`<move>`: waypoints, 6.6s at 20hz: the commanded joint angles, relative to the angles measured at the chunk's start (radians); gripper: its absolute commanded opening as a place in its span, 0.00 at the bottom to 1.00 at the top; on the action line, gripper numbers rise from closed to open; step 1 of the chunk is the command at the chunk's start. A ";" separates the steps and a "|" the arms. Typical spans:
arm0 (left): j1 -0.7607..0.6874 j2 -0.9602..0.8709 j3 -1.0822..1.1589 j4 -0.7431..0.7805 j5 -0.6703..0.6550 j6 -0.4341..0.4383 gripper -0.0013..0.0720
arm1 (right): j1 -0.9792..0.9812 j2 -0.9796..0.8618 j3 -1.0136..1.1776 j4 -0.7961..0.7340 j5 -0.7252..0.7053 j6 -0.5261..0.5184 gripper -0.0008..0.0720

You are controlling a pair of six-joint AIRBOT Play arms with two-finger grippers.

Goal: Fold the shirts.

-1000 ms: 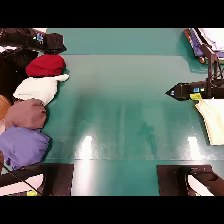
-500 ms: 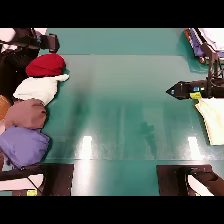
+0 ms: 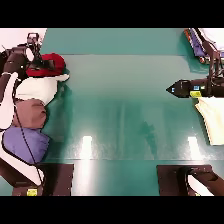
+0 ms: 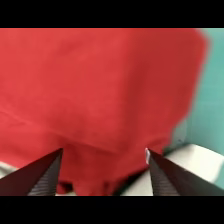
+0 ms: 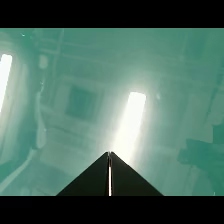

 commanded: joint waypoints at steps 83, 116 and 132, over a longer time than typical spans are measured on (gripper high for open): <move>-0.316 0.845 -0.180 -0.310 -0.305 0.182 0.05 | 0.032 -0.157 0.303 -0.091 0.068 -0.059 0.04; -0.454 0.900 -0.725 -0.205 -0.323 0.087 0.81 | 0.010 -0.323 0.177 -0.107 0.182 -0.007 0.04; 0.043 0.534 -0.874 -0.503 -0.220 0.133 0.67 | 0.011 -0.286 0.176 -0.106 0.151 -0.007 0.04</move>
